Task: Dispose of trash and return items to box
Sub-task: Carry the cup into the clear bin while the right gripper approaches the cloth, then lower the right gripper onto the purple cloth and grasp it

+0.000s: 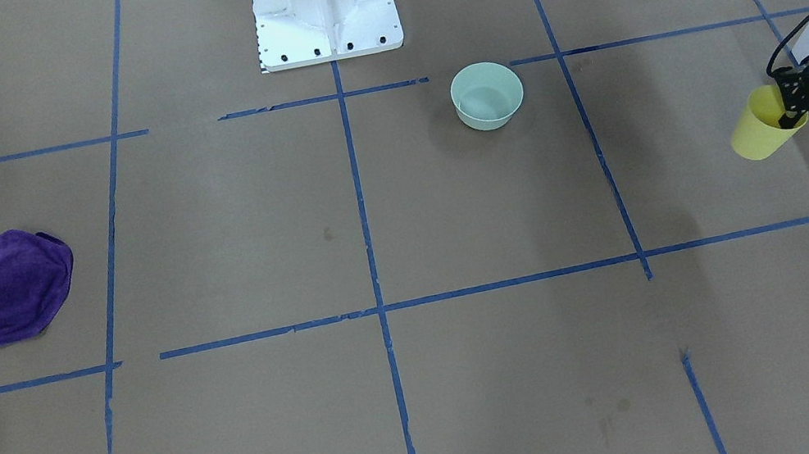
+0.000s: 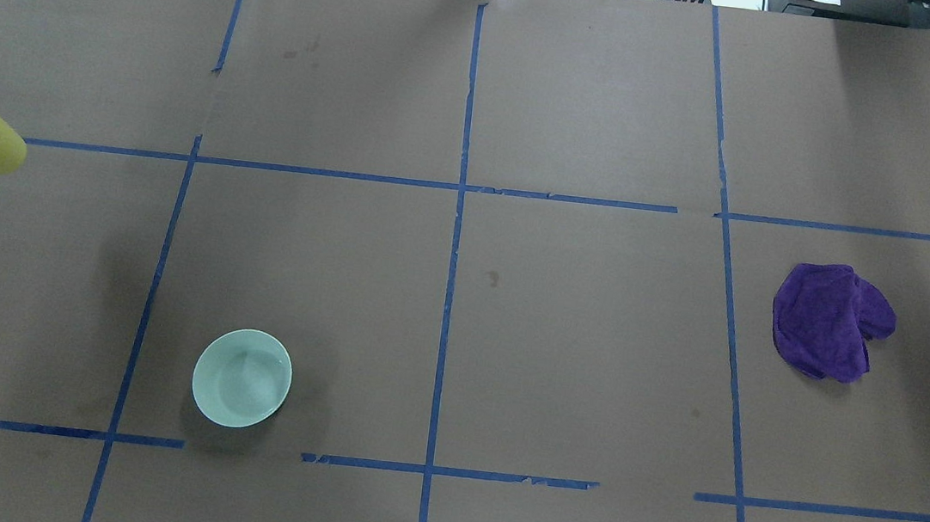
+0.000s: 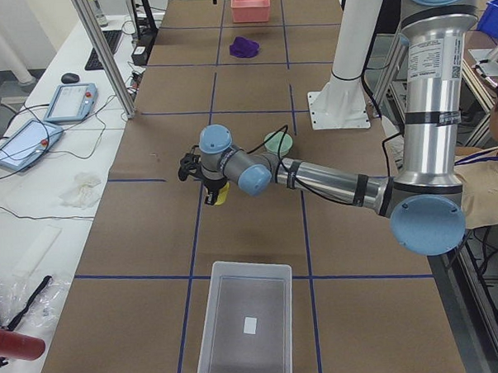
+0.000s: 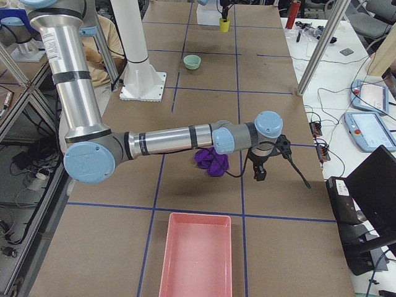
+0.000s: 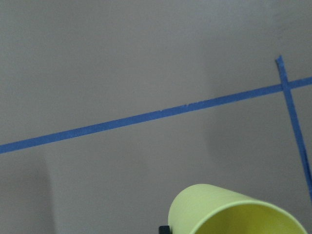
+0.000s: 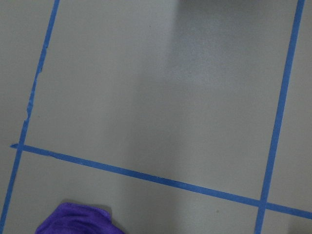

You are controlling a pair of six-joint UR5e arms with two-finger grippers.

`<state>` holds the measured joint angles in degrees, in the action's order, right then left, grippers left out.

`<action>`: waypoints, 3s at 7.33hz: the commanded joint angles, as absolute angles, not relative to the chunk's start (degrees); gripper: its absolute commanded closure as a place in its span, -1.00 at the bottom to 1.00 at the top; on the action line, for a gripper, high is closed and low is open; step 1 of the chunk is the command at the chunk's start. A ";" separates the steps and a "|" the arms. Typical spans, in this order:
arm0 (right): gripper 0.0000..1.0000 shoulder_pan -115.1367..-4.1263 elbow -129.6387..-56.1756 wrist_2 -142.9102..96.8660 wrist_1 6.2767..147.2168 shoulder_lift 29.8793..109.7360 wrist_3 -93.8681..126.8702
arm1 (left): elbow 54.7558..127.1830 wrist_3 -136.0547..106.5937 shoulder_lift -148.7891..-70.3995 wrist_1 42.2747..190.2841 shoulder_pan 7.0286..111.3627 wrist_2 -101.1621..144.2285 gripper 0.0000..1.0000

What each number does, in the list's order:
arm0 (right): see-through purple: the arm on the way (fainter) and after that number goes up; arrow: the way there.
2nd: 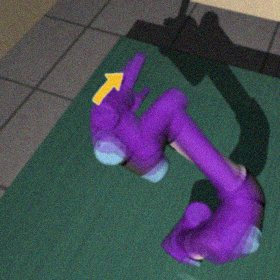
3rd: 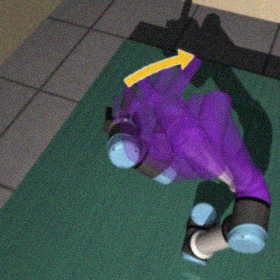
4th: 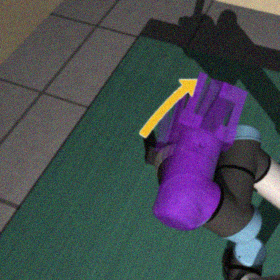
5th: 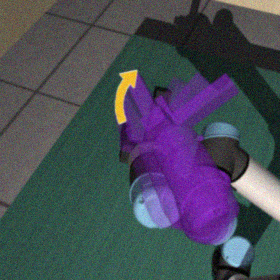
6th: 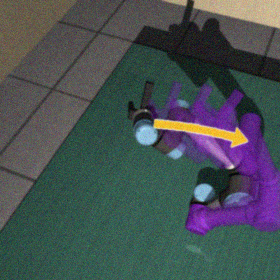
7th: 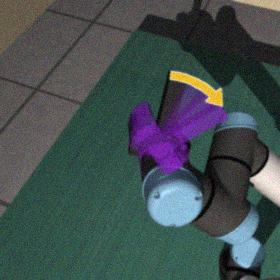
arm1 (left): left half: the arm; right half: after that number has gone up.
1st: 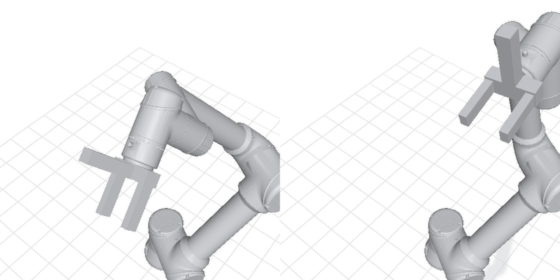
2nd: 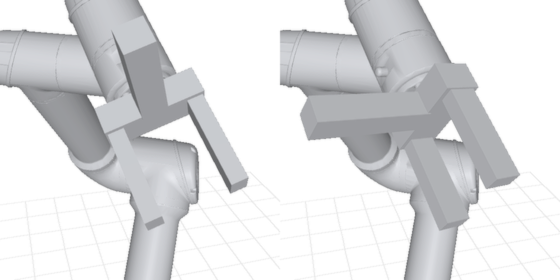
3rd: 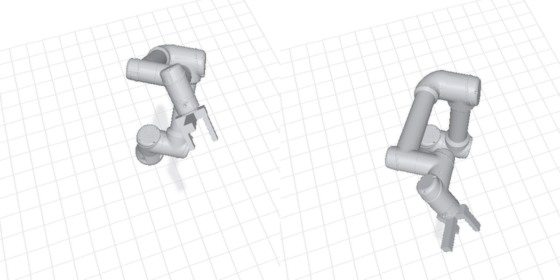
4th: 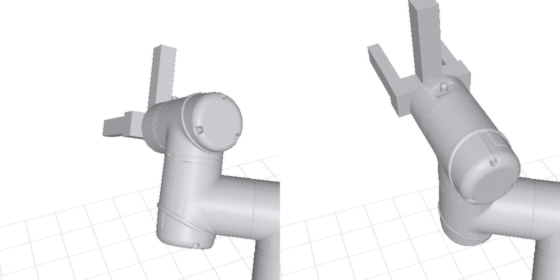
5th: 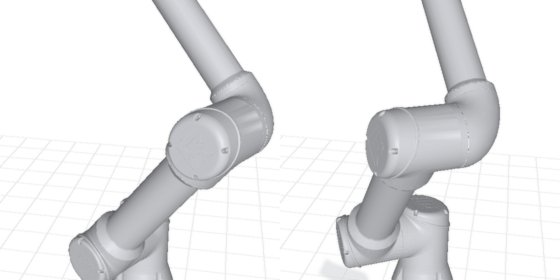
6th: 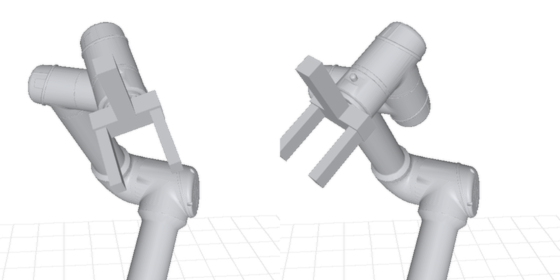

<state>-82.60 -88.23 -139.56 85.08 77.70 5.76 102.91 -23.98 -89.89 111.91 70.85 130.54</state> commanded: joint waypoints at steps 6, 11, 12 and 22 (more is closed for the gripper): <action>-1.00 -71.90 -102.39 -141.24 84.99 84.29 27.16 | 87.03 12.25 -79.19 111.27 92.90 130.52 1.00; -1.00 -70.40 -102.39 -140.89 84.99 84.64 27.16 | 81.05 9.23 -79.45 115.47 87.12 135.79 1.00; -1.00 -70.31 -102.39 -140.89 84.99 84.99 27.16 | 80.43 9.14 -79.63 116.18 86.40 135.79 1.00; -1.00 -59.51 -102.04 -135.81 84.99 86.76 29.97 | 82.34 3.89 -83.58 117.34 83.94 136.58 -0.59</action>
